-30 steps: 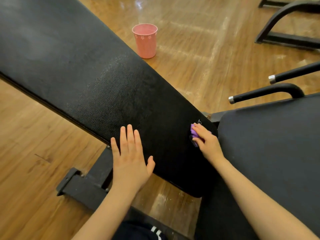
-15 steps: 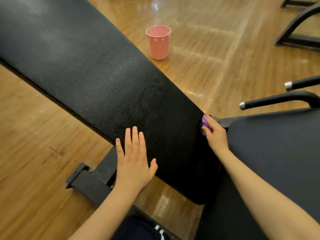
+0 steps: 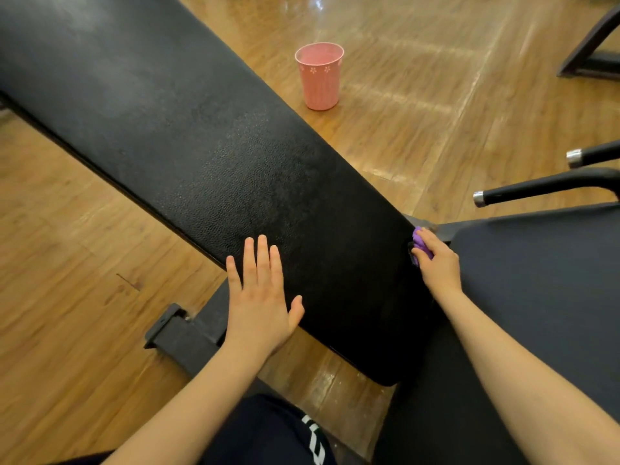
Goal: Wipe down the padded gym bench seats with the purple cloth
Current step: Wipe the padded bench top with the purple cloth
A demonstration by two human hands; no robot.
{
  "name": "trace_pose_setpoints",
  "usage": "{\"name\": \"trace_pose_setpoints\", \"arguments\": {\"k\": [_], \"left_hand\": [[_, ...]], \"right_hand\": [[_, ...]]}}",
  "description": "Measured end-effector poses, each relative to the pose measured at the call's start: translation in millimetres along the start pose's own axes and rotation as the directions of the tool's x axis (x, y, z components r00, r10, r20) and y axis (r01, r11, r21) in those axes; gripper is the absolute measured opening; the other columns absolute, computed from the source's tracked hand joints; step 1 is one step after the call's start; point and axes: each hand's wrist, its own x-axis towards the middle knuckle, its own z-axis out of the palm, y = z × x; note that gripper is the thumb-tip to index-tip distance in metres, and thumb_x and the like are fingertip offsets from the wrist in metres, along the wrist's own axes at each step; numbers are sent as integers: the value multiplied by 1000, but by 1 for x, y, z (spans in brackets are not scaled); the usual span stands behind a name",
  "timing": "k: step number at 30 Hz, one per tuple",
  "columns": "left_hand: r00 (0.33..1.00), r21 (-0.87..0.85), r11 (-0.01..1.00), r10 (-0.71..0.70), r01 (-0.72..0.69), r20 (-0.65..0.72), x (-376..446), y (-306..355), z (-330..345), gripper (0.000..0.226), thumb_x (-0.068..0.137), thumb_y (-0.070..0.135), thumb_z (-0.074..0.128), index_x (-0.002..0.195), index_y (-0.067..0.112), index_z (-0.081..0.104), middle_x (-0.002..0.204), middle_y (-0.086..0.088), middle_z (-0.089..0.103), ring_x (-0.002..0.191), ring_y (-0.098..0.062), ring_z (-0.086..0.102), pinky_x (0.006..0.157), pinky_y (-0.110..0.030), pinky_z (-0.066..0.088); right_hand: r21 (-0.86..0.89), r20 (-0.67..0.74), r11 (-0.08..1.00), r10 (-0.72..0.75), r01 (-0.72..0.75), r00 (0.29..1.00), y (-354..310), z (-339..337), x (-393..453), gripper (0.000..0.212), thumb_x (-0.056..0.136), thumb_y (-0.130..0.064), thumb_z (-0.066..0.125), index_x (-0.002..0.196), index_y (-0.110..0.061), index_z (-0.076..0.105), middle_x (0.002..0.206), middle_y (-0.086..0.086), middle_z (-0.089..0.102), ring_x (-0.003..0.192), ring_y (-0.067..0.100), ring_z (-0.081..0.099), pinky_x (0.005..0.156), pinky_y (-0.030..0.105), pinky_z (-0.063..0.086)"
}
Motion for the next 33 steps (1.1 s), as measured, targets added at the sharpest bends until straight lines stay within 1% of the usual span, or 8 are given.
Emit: {"name": "trace_pose_setpoints", "arguments": {"k": [8,13,18,21,24,28,31,33], "left_hand": [[1000,35,999,4,-5,15,0,1,0,88,81,56,33,141,-8,33,151,-29,26,141,-44,19,113,-59,2],[1000,35,999,22,-22,-7,-2,-2,0,101,75,64,62,141,-8,36,150,-29,27,141,-44,20,113,-56,-3],[999,17,999,43,-43,18,-1,-3,-2,102,73,63,64,141,-8,35,150,-30,27,141,-44,18,112,-59,2],[998,13,998,62,-62,12,0,-3,0,102,74,62,65,141,-8,35,150,-31,26,141,-44,16,113,-58,-1],[993,2,993,121,-121,-14,1,-4,4,102,74,59,67,140,-11,34,148,-34,27,140,-45,17,115,-55,3],[973,-30,973,231,-231,-15,7,-12,5,101,73,54,71,137,-15,35,146,-36,29,139,-46,19,116,-49,2],[951,-55,949,310,-311,-14,10,-17,5,93,78,50,68,137,-16,36,145,-36,30,138,-47,21,115,-49,3],[944,-63,942,329,-329,-5,11,-19,5,99,73,52,71,137,-15,35,145,-36,31,138,-46,22,115,-49,3]], "right_hand": [[14,-74,999,45,-44,996,-1,15,-27,43,92,-4,54,135,-9,49,136,5,52,129,17,44,112,36,31],[49,-119,998,42,-36,992,-6,34,-72,40,91,-1,54,131,-8,53,129,1,57,125,15,48,107,29,35],[70,-156,993,101,-91,983,-16,49,-107,42,91,-1,55,132,-8,52,130,3,57,124,15,50,107,30,37],[79,-181,990,127,-114,975,-22,55,-121,42,91,-1,55,132,-8,52,129,0,57,123,13,50,105,24,35],[97,-211,984,170,-152,963,-27,60,-130,43,91,-2,55,133,-10,52,128,-2,57,120,10,52,103,25,40],[124,-242,974,217,-192,946,-35,68,-147,42,91,-1,54,132,-11,52,124,-3,59,115,6,53,92,12,37],[127,-257,966,251,-225,933,-39,77,-167,43,91,-4,55,133,-14,51,127,-5,57,120,6,50,95,14,38],[106,-239,968,249,-230,939,-39,81,-181,45,91,-6,55,135,-16,49,133,-7,53,124,5,47,101,17,38]]}}
